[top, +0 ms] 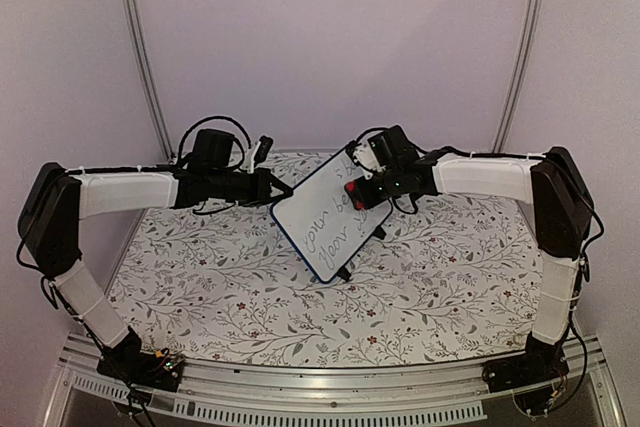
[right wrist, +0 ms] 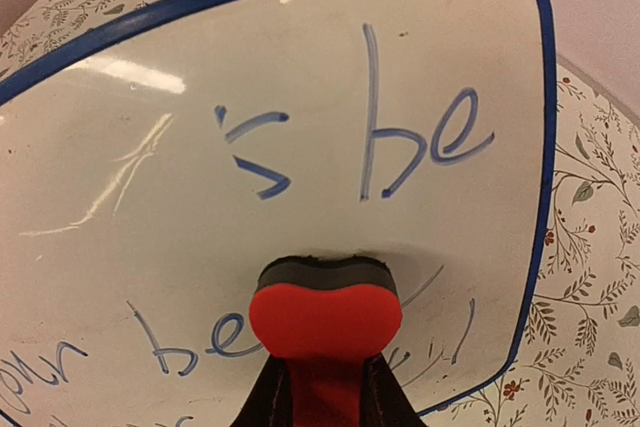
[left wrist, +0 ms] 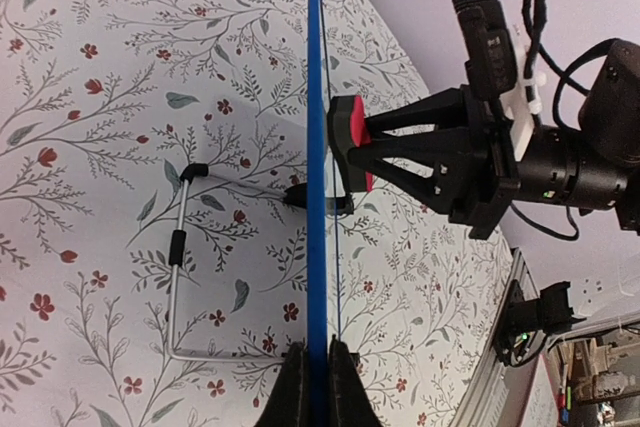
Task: Erase the whiteboard
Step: Erase the whiteboard at the center of the board.
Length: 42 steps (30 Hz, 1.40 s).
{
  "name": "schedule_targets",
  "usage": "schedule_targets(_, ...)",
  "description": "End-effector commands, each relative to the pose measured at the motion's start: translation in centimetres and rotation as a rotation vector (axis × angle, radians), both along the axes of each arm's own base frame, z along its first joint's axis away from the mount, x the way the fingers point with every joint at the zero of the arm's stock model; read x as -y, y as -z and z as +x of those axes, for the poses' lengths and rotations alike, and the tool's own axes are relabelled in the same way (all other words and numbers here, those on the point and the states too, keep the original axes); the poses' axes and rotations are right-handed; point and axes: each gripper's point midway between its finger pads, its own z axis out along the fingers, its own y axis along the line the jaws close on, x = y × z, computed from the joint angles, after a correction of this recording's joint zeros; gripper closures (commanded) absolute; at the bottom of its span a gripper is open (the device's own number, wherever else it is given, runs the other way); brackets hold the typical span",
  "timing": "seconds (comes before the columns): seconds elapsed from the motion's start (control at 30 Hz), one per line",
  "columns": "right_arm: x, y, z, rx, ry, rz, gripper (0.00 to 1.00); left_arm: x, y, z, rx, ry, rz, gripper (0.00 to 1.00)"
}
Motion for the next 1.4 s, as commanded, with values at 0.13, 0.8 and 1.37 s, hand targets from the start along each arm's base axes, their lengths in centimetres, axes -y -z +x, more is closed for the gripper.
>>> schedule_targets(0.13, -1.9, -1.5, 1.9, -0.003, -0.023, 0.009, 0.95, 1.1, -2.0, -1.2, 0.048, 0.080, -0.048, 1.00)
schedule_targets(0.8, -0.6, 1.0, -1.0, -0.063, -0.058, 0.004, 0.95, 1.2, -1.9, -1.2, 0.046, 0.084, -0.050, 1.00)
schedule_targets(1.37, -4.0, -3.8, 2.1, 0.013, -0.068, 0.060, 0.94, 1.1, -2.1, -1.2, 0.048, 0.083, -0.052, 1.00)
